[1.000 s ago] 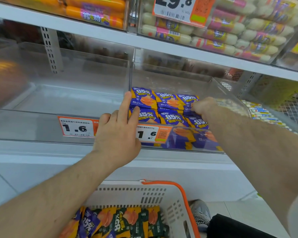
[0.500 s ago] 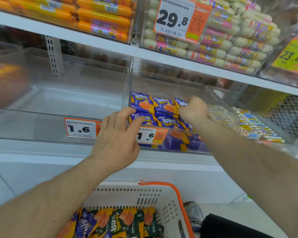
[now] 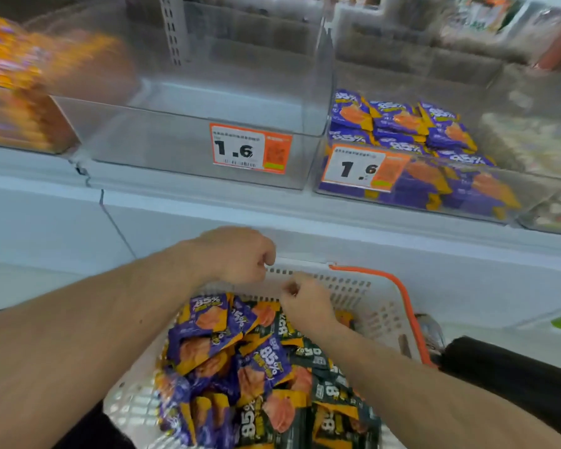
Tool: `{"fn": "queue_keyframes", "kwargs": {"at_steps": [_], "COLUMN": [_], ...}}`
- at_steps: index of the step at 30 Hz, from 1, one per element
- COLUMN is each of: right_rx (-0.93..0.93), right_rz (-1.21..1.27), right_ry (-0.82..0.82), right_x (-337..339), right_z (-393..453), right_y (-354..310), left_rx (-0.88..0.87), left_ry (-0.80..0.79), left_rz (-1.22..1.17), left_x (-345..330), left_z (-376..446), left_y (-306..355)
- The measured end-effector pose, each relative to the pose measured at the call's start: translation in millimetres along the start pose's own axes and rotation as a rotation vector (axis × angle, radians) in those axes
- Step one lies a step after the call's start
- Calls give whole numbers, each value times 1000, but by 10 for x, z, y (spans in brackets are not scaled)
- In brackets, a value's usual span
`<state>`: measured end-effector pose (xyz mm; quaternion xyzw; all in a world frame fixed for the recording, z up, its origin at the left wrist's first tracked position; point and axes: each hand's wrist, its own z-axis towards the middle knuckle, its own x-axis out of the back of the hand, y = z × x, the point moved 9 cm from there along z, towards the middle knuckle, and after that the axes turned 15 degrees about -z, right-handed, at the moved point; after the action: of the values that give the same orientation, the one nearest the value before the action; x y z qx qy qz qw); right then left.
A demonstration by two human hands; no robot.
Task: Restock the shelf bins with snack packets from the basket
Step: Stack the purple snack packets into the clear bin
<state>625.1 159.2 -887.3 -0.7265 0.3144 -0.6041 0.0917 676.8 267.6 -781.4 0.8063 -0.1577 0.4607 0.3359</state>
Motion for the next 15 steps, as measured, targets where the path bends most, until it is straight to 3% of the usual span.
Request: {"fn": "queue_keyframes", "kwargs": {"at_steps": [3, 6, 9, 15], "right_rx": [-191, -160, -158, -462], "right_rz": [152, 168, 157, 234], "right_ry": [-326, -446, -495, -412], "right_x": [-766, -1163, -1394, -1582], "right_z": [-131, -210, -201, -125], "right_y": [99, -100, -232, 40], "left_rx": [55, 88, 106, 135], "left_ry": [-95, -105, -116, -132], "left_rz": [3, -1, -14, -21], "left_x": [-123, -139, -147, -218], "left_z": [13, 49, 24, -77], "left_y": [-139, -237, -290, -414]}}
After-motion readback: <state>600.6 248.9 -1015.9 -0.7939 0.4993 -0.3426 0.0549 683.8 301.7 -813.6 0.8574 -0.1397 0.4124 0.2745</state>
